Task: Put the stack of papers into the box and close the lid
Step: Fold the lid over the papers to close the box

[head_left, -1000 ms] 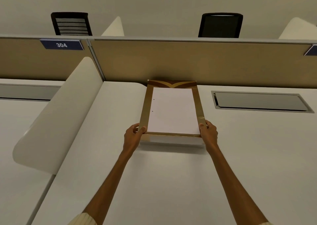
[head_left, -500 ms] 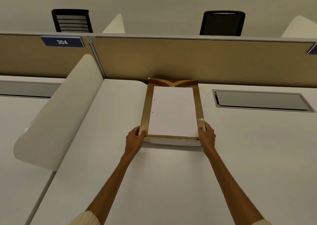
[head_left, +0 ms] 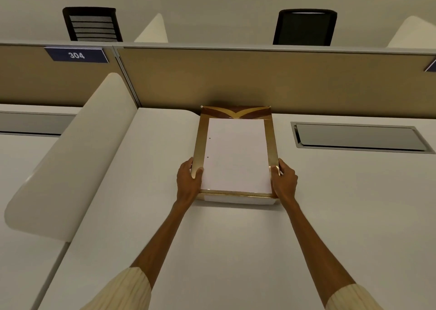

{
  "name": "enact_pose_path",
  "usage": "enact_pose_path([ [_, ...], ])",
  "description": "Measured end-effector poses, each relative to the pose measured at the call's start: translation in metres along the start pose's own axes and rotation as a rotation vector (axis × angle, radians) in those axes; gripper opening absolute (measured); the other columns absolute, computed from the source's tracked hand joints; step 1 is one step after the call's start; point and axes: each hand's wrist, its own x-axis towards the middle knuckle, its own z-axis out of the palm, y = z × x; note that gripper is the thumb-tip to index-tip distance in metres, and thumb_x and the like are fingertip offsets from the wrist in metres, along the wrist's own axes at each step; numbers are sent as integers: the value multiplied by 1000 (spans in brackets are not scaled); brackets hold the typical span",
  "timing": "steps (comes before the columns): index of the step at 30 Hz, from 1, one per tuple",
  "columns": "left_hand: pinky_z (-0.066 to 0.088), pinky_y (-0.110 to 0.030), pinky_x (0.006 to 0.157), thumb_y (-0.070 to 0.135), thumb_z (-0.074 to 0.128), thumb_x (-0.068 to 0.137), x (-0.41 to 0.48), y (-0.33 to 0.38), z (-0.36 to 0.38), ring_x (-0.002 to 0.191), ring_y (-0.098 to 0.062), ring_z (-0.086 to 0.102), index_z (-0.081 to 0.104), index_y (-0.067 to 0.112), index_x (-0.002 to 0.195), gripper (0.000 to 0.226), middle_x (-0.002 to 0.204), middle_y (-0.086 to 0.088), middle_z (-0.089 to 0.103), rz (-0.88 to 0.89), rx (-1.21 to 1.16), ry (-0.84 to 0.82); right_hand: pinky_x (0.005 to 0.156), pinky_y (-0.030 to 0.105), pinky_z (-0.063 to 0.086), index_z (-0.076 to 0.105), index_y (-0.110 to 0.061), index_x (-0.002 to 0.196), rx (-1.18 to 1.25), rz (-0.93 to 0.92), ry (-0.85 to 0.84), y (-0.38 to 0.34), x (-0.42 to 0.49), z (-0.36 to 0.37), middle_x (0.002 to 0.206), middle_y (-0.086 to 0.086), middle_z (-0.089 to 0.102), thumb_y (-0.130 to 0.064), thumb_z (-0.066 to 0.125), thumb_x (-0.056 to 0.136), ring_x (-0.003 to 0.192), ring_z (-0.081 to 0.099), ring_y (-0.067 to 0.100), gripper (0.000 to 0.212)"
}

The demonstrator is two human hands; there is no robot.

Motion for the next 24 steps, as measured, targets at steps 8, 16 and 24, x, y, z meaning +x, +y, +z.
enact_pose_path([
  [8, 48, -19, 81, 24, 63, 93, 27, -9, 1, 107, -24, 64, 61, 7, 124, 36, 120, -12, 66, 20, -23, 86, 93, 40, 51, 63, -3, 114, 76, 46, -18, 1, 24, 5, 113, 14, 68, -39, 56, 93, 99, 62, 26, 42],
  [16, 56, -38, 90, 22, 58, 95, 118, 33, 23, 97, -32, 70, 72, 1, 107, 28, 106, -16, 74, -74, -1, 178, 95, 47, 54, 68, 5, 110, 162, 95, 58, -37, 113, 24, 98, 18, 71, -29, 58, 95, 90, 65, 26, 38],
  [24, 55, -40, 91, 22, 65, 91, 152, 33, 37, 98, -31, 71, 73, 3, 109, 27, 109, -15, 74, -148, 40, 263, 67, 18, 46, 73, -2, 107, 150, 144, 217, -38, 132, 50, 100, 15, 76, -25, 64, 92, 89, 72, 30, 30],
])
